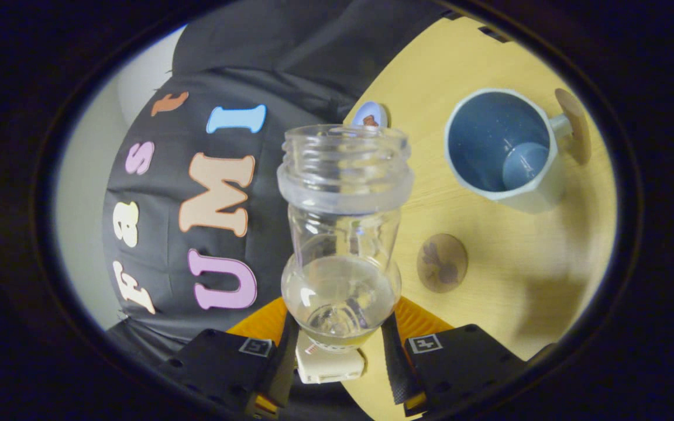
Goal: Take the bottle from table, then pour the juice into the cup, finally place the bottle on the coaster
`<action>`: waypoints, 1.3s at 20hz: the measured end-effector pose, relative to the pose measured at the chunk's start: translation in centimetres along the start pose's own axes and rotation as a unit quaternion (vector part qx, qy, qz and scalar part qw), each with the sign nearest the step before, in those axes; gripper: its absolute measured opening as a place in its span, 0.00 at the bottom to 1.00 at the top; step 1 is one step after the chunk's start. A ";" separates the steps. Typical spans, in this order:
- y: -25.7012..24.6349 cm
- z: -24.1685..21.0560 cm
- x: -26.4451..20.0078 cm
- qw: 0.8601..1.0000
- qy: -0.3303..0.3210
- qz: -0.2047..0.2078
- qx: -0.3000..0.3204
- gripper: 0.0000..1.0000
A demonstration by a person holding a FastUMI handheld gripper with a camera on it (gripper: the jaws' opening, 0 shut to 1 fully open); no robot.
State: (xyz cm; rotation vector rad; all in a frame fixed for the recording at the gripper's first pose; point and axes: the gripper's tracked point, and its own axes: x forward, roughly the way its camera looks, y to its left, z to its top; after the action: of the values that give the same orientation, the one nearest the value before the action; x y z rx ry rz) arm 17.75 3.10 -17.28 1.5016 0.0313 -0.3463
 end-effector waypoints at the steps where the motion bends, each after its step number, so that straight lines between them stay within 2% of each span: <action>1: 0.0 0.1 0.2 1.000 -0.002 0.001 0.012 0.69; 13: 1.1 0.7 1.4 0.995 -0.008 0.015 0.098 0.69; 26: 2.5 2.1 1.6 0.988 -0.028 0.026 0.152 0.69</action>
State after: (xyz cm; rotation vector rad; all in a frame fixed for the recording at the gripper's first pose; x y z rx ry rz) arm 19.46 0.85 -15.05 1.7902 -0.1110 -0.3628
